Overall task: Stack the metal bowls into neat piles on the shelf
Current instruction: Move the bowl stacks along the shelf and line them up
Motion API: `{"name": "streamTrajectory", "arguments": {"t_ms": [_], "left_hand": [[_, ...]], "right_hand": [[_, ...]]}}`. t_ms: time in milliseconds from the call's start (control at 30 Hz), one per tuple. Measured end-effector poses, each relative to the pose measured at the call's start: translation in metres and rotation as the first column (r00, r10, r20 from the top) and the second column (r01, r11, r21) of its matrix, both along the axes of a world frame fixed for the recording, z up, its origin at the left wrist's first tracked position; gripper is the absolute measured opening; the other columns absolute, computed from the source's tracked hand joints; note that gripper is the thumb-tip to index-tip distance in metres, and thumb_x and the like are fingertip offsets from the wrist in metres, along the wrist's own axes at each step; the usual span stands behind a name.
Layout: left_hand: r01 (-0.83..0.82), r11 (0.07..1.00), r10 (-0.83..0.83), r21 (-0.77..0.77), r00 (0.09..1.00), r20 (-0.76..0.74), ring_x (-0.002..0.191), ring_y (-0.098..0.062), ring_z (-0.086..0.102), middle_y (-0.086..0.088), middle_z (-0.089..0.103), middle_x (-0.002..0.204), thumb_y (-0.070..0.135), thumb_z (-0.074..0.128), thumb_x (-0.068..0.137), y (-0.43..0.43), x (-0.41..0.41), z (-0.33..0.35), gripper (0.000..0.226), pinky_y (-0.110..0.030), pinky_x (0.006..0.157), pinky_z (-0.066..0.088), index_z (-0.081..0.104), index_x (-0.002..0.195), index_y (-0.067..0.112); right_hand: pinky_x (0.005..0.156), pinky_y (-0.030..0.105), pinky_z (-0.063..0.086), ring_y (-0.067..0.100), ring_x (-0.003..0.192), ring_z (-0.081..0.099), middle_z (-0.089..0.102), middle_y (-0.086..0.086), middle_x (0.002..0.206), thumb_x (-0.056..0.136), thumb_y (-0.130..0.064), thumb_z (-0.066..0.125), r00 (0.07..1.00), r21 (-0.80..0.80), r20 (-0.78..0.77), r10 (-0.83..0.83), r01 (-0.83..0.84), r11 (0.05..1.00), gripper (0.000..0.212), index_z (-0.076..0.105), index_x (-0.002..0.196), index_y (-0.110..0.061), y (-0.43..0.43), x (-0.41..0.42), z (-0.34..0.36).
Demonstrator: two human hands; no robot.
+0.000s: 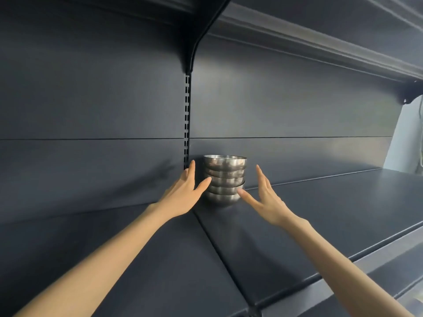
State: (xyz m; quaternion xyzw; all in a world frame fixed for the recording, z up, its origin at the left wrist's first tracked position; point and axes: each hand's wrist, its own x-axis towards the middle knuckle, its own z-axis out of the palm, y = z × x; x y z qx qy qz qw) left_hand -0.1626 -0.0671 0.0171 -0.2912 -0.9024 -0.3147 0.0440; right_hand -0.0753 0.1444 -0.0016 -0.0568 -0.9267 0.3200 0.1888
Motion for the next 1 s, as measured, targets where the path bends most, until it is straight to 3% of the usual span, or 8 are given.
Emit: {"name": "streamTrajectory", "arguments": {"t_ms": [167,233,300,333,467,633,867,1000], "left_hand": [[-0.045,0.908,-0.042,0.416,0.979,0.199,0.148,-0.015,0.004,0.002,-0.008,0.162,0.063,0.027,0.094,0.048,-0.017,-0.007,0.081,-0.034,0.117,0.008,-0.017,0.151,0.026],[-0.103,0.85,-0.029,0.517,0.97,0.241,0.148,-0.014,0.01,0.004,0.002,0.162,0.064,0.027,0.093,0.064,-0.02,-0.009,0.081,-0.035,0.119,0.011,-0.013,0.152,0.027],[-0.124,0.83,-0.013,0.544,0.971,0.24,0.14,-0.011,0.027,0.007,0.023,0.155,0.063,0.027,0.093,0.074,-0.021,-0.01,0.077,-0.028,0.112,0.022,-0.008,0.153,0.028],[-0.123,0.83,-0.009,0.543,0.972,0.234,0.135,-0.009,0.032,0.01,0.03,0.147,0.062,0.028,0.094,0.077,-0.021,-0.011,0.076,-0.023,0.105,0.023,-0.007,0.153,0.029],[-0.12,0.799,-0.022,0.59,0.973,0.228,0.124,0.0,0.033,0.018,0.035,0.134,0.062,0.029,0.092,0.082,-0.025,-0.015,0.075,-0.02,0.097,0.022,-0.003,0.153,0.032],[-0.106,0.75,-0.05,0.653,0.975,0.215,0.128,-0.003,0.038,0.015,0.039,0.143,0.07,0.031,0.077,0.089,-0.033,-0.026,0.087,-0.022,0.101,0.027,0.009,0.152,0.031],[-0.109,0.755,-0.011,0.647,0.984,0.179,0.119,-0.005,0.048,0.017,0.049,0.128,0.055,0.031,0.092,0.089,-0.035,-0.034,0.063,-0.021,0.095,0.035,0.019,0.148,0.031],[-0.118,0.754,0.029,0.646,0.989,0.147,0.094,-0.002,0.06,0.016,0.059,0.104,0.063,0.038,0.08,0.085,-0.039,-0.036,0.073,-0.027,0.086,0.052,0.033,0.143,0.025]], "right_hand": [[0.107,0.02,0.01,-0.015,0.13,0.0,-0.007,-0.019,0.16,0.092,-0.058,0.042,0.981,-0.219,-0.17,0.096,-0.132,0.967,0.088,-0.016,0.152,-0.03,0.002,-0.04,0.003],[0.109,0.019,0.013,-0.012,0.133,0.011,0.012,-0.013,0.159,0.093,-0.055,0.042,0.974,-0.282,-0.204,0.098,-0.154,0.947,0.087,-0.015,0.153,-0.027,0.003,-0.055,0.003],[0.114,0.028,0.026,-0.002,0.124,0.04,0.049,-0.012,0.129,0.093,-0.055,0.044,0.97,-0.317,-0.224,0.098,-0.168,0.933,0.089,-0.013,0.153,-0.024,0.005,-0.067,-0.001],[0.114,0.034,0.031,0.004,0.118,0.047,0.053,-0.01,0.113,0.091,-0.059,0.045,0.968,-0.332,-0.229,0.1,-0.174,0.927,0.092,-0.012,0.154,-0.023,0.006,-0.07,-0.003],[0.12,0.04,0.022,0.011,0.145,0.023,0.025,-0.006,0.157,0.08,-0.078,0.045,0.951,-0.409,-0.278,0.138,-0.247,0.879,0.104,-0.002,0.155,-0.023,0.007,-0.08,-0.011],[0.113,0.028,0.032,0.007,0.133,0.039,0.039,-0.004,0.147,0.087,-0.065,0.051,0.93,-0.448,-0.328,0.162,-0.305,0.841,0.072,0.025,0.141,-0.026,0.014,-0.093,-0.013],[0.116,0.038,0.033,0.009,0.137,0.037,0.035,-0.006,0.149,0.087,-0.062,0.053,0.903,-0.467,-0.391,0.179,-0.362,0.807,0.086,0.012,0.151,-0.022,0.016,-0.101,-0.024],[0.115,0.038,0.034,0.008,0.136,0.039,0.036,-0.006,0.148,0.086,-0.062,0.054,0.889,-0.452,-0.412,0.202,-0.391,0.802,0.087,0.013,0.151,-0.021,0.018,-0.101,-0.025]]}}
